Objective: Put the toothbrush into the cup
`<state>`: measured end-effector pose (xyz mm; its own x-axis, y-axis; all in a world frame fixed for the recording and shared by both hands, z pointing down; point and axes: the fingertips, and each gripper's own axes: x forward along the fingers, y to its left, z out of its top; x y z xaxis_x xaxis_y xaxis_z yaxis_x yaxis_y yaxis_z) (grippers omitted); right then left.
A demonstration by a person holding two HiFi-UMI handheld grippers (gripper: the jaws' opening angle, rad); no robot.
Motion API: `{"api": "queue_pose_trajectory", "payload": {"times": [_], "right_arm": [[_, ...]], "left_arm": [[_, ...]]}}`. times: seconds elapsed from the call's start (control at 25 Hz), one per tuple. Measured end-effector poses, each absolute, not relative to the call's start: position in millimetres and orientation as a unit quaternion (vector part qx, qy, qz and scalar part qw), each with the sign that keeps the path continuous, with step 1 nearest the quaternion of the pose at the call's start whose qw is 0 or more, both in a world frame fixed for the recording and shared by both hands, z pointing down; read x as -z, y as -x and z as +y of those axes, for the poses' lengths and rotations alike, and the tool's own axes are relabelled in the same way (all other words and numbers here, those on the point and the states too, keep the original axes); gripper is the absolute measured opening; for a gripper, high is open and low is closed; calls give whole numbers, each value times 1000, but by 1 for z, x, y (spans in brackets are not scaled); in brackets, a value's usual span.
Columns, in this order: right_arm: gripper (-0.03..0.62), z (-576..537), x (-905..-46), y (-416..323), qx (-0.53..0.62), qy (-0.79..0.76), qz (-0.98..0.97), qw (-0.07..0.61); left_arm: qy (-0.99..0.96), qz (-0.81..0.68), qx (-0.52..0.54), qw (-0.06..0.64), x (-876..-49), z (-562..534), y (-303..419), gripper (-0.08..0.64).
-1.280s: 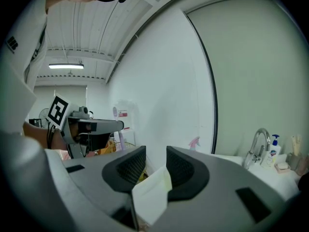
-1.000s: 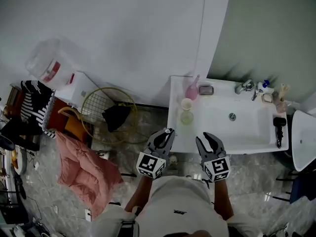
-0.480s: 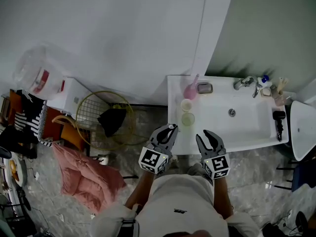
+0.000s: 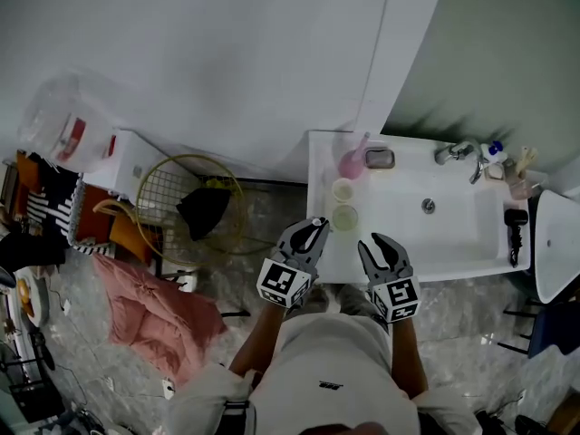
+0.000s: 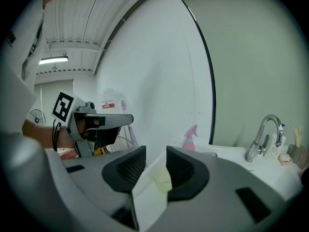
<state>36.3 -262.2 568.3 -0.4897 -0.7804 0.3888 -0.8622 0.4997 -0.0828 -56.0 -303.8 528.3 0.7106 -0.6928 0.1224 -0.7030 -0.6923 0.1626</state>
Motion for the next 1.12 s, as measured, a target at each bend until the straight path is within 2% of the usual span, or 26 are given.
{"api": "queue_pose_trajectory", "payload": {"times": [1.12], "right_arm": [[144,-310,-626,-65,-173,-430,-867,183]], "left_arm": [[-896,-409,-84,150,-615,-352,13,43]]}}
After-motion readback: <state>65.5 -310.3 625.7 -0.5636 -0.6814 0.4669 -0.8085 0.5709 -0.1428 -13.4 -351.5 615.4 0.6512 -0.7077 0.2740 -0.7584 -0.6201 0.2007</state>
